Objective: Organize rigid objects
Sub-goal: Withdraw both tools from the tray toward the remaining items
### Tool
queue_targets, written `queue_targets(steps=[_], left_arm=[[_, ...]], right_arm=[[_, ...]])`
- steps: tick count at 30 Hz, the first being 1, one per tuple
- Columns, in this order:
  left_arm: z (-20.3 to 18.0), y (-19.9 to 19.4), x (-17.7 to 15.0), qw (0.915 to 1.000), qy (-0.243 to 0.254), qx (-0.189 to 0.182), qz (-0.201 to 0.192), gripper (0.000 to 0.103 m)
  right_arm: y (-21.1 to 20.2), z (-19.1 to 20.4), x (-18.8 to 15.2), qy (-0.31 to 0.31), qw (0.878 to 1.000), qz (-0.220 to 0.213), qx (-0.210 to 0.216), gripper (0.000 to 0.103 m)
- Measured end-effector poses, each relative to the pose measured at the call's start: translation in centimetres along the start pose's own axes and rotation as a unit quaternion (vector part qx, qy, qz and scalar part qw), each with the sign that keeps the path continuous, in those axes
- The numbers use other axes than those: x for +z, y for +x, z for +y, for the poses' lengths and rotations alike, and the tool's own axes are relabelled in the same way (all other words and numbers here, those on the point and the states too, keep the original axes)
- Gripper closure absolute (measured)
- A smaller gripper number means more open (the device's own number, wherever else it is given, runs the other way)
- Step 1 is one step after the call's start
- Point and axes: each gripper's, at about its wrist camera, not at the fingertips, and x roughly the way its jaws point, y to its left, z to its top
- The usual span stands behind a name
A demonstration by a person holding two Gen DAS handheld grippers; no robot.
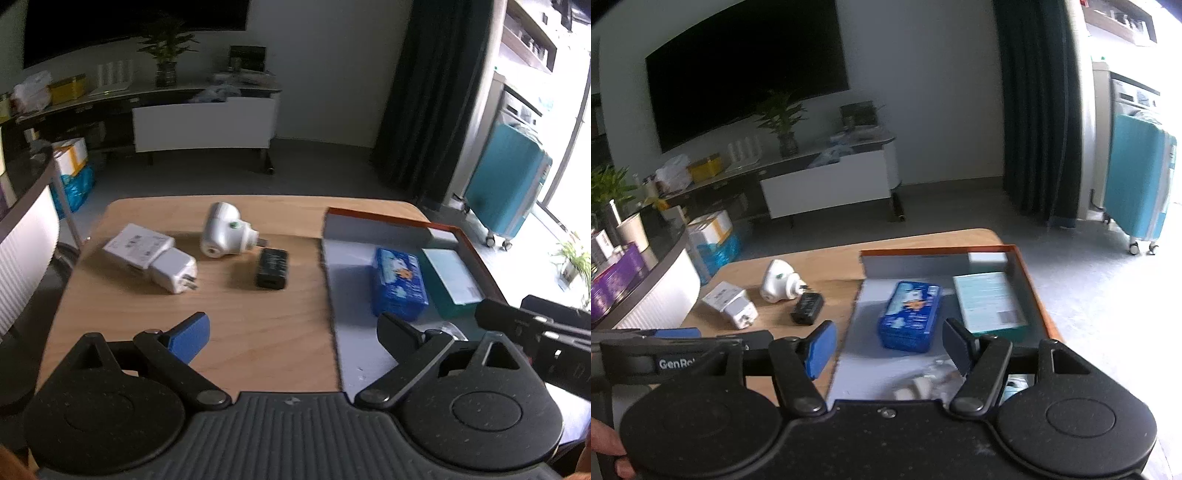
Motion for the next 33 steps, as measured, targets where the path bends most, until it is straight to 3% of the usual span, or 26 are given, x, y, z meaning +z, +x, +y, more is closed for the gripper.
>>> queue_targets(steps=[19,26,33], left_arm=[[8.4,0.4,-0.1,0.9966,-0.066,0.048,-0.002,0.002],[12.9,2.9,1.3,0.9933,-0.076,0.087,0.001,0.002],[16.2,7.2,3.2,0.9934,-0.047,0.105,0.005,0.002]], right_arm=[[3.7,6.5,-0.4,-0.051,0.997,0.033,0.055,0.026],[4.5,6.5,-0.6,-0.051,0.996,0.04,0.057,0.026],[5.8,6.3,-0.7,-0.045,0.996,0.047,0.058,0.026]])
